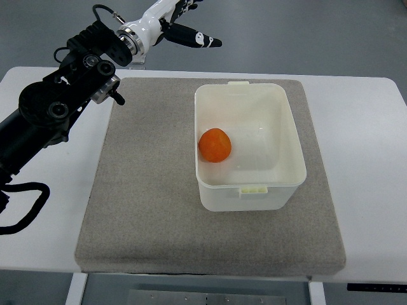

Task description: Put orange in box with left hand

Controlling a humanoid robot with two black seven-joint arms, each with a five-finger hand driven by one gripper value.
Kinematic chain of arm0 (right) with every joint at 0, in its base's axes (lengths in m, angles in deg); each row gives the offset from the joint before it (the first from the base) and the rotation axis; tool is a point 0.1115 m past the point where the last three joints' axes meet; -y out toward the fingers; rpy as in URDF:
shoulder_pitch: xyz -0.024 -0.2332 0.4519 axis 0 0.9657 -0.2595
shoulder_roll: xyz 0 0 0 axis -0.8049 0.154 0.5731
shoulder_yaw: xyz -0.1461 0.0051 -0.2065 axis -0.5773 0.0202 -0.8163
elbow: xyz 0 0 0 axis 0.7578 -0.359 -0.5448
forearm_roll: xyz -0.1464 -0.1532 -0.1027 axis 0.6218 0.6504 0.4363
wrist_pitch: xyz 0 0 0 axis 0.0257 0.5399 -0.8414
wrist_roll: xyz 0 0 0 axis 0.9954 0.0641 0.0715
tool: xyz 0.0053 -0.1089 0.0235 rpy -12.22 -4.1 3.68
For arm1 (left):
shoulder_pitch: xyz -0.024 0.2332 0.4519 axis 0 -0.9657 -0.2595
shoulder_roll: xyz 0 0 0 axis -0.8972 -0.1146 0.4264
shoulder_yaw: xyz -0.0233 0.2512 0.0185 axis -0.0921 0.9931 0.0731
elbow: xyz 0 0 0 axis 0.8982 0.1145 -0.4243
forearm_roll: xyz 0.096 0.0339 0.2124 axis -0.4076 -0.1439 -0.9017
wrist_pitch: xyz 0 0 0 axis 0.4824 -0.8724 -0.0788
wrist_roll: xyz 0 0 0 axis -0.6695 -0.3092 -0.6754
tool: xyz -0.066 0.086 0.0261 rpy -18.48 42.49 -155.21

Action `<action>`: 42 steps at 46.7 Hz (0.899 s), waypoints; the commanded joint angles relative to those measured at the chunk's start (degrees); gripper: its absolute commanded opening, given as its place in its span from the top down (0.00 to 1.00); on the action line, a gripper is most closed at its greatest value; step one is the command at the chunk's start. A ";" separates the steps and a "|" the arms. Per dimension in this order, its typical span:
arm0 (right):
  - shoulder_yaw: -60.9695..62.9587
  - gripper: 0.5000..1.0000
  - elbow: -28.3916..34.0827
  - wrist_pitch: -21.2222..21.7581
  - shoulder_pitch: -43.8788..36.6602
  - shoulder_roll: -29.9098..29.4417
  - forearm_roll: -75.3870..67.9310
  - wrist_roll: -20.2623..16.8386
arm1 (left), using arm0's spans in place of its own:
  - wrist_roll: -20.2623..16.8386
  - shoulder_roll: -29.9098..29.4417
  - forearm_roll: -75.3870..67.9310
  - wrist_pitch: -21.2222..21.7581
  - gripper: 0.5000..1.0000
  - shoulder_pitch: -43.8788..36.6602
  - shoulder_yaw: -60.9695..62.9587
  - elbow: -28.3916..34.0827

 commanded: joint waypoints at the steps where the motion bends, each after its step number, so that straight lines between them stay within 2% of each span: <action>1: -0.06 0.15 0.00 -0.03 0.00 0.00 0.00 0.00 | -0.38 -0.83 7.13 -0.01 0.01 -1.12 -0.70 1.55; 14: 0.02 0.15 0.00 -0.03 -0.09 0.00 0.00 0.00 | -0.29 -4.17 28.41 -2.82 0.01 -1.92 -0.97 9.19; 18: -0.06 0.15 0.00 -0.03 0.00 0.00 0.00 0.00 | -0.29 -4.70 34.47 -6.86 0.01 -2.00 -0.97 13.67; 31: -0.06 0.15 0.00 -0.03 -0.09 0.00 0.00 0.00 | 1.20 -5.75 48.19 -25.05 0.01 -1.57 -1.06 28.35; 37: -0.06 0.15 0.00 -0.03 -0.09 0.00 0.00 0.00 | 3.66 -5.75 55.48 -29.28 0.01 -1.56 -0.62 32.48; 42: 0.02 0.15 0.00 0.05 0.00 0.00 0.00 0.00 | 4.54 -5.93 57.43 -30.77 0.01 -2.00 -0.27 32.84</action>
